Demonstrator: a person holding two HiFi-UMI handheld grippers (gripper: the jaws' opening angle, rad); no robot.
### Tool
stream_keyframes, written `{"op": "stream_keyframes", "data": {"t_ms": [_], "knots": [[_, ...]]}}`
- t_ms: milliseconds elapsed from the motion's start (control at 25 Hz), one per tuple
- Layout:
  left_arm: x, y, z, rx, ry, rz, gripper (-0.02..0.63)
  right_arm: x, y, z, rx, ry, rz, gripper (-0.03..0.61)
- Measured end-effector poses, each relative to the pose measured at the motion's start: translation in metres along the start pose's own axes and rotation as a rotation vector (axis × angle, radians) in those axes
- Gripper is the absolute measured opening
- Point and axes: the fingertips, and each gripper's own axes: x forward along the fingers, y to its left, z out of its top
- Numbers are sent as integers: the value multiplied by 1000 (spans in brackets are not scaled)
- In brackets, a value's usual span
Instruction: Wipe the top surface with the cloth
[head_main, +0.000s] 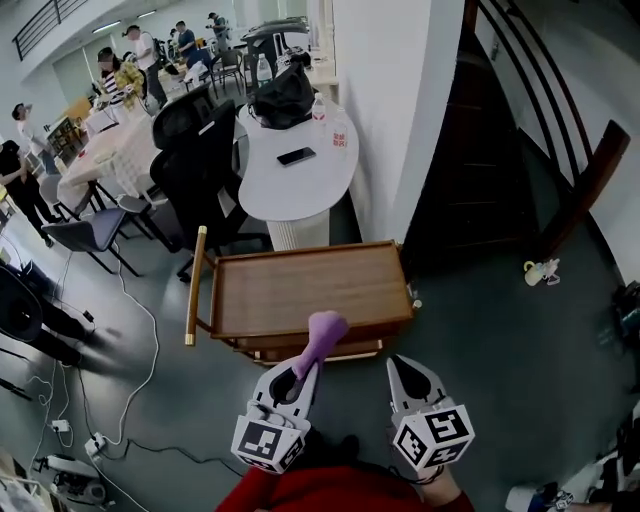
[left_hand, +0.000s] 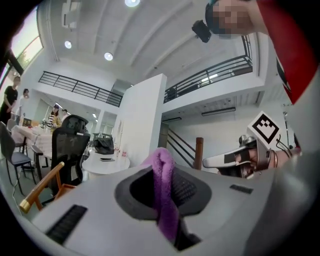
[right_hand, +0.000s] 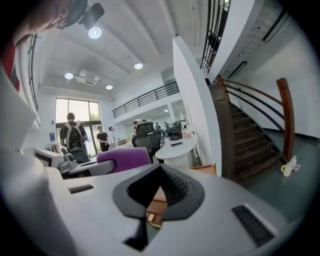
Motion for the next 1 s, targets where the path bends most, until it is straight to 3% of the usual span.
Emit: {"op": "stream_keyframes", "data": {"t_ms": [400, 680, 1000], "knots": [[-2, 19, 13, -20, -33, -18, 48, 9, 27, 10, -67, -71, -22, 3], [-2, 20, 6, -8, -3, -24, 48, 15, 29, 7, -90, -64, -35, 3], [0, -1, -4, -67, 30, -58, 48, 9, 20, -10, -107, -18, -40, 3]]}}
